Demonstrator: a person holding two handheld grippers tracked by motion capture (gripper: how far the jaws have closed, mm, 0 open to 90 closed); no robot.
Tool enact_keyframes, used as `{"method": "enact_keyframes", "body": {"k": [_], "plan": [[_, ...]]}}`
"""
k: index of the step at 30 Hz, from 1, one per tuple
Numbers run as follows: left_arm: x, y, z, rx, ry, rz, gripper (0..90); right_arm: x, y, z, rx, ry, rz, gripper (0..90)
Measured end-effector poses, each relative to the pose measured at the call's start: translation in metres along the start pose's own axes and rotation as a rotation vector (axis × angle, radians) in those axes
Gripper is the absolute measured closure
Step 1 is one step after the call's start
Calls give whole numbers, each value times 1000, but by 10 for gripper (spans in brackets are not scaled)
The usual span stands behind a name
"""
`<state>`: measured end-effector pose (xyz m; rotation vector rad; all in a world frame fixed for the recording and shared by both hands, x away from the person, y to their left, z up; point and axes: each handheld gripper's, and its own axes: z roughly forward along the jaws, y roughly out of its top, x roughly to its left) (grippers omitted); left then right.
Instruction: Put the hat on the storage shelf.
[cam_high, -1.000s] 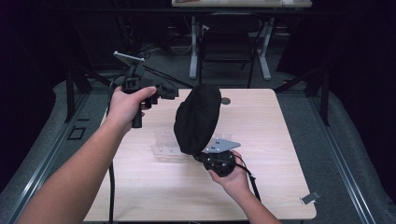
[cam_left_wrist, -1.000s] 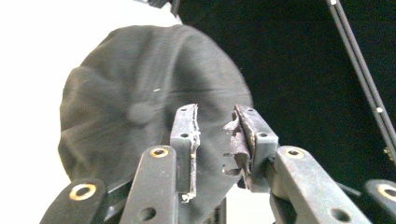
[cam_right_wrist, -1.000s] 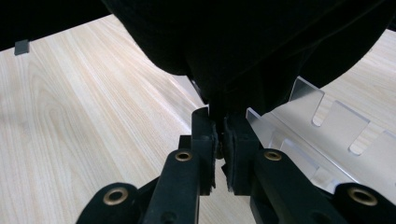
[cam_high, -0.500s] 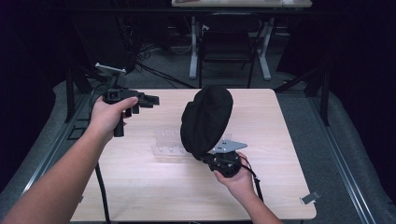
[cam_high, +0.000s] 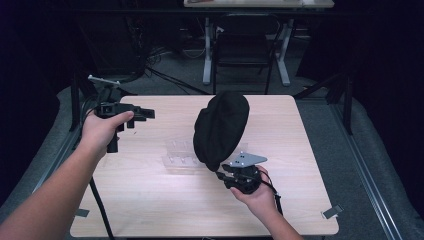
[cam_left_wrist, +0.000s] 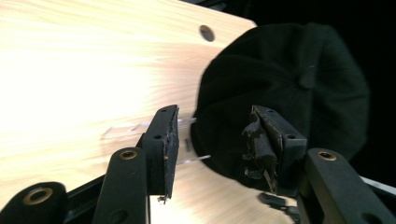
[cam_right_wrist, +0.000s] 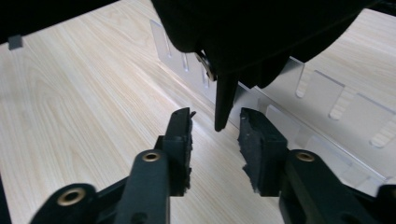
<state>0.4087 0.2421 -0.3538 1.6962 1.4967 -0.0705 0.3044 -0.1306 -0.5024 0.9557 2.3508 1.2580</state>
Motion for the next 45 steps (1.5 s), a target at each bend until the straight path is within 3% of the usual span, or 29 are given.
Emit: {"method": "enact_keyframes", "body": {"k": [11, 25, 33, 38, 42, 45], "plan": [[18, -10, -4, -12, 90, 38, 452, 0, -9, -6, 24, -33, -21, 497], [39, -45, 7, 2, 191, 160, 440, -9, -30, -21, 51, -83, -5, 412], [56, -80, 18, -35, 182, 208, 440, -15, -39, -29, 55, -97, 8, 365], [66, -99, 25, -59, 176, 213, 430, -18, -48, -29, 50, -119, 11, 350], [74, -115, 30, -89, 142, 203, 423, -21, -56, -28, 58, -145, 13, 340], [79, -127, 36, -105, 166, 222, 428, -23, -58, -28, 49, -147, 32, 325]]}}
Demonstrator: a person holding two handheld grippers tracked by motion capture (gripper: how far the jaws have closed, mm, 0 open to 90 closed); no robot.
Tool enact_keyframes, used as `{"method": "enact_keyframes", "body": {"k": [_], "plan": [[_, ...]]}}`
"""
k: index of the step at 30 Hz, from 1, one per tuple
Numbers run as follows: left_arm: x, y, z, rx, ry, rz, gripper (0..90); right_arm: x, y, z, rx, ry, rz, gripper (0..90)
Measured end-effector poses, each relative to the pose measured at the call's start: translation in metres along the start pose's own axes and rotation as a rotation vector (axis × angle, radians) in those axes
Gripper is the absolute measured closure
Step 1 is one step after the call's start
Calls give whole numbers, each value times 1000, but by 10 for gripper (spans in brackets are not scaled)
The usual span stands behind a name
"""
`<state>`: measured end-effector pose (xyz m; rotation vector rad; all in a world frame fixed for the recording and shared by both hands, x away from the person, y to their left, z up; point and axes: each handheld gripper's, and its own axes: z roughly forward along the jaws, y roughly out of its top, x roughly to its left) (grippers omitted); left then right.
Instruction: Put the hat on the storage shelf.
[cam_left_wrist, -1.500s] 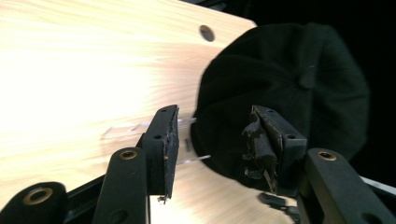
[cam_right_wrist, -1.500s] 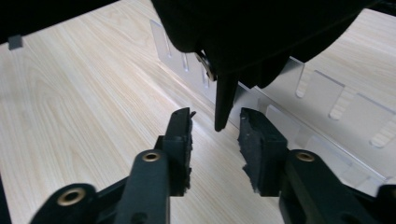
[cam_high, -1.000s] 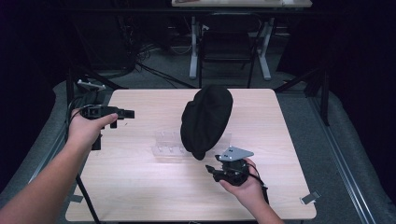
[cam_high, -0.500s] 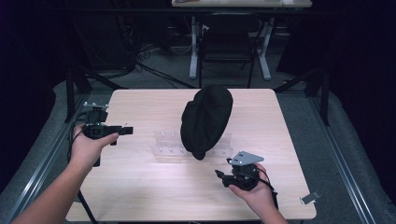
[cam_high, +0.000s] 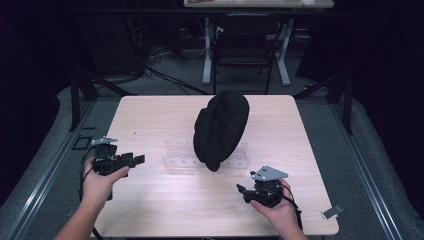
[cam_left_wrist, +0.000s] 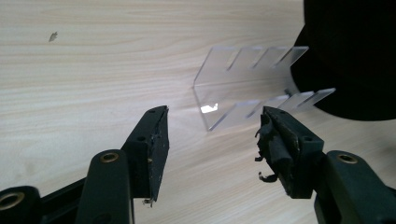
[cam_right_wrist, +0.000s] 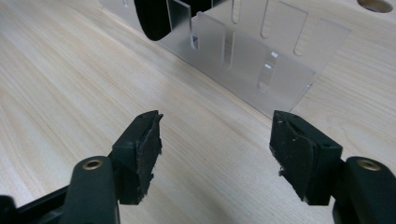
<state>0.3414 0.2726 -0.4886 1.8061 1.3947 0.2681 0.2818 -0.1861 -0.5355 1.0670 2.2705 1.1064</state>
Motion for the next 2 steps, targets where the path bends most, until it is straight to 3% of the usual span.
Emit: {"method": "enact_keyframes", "body": {"k": [2], "plan": [[2, -9, 2, 0, 5, 6, 437, -1, 0, -1, -1, -10, 0, 323]]}}
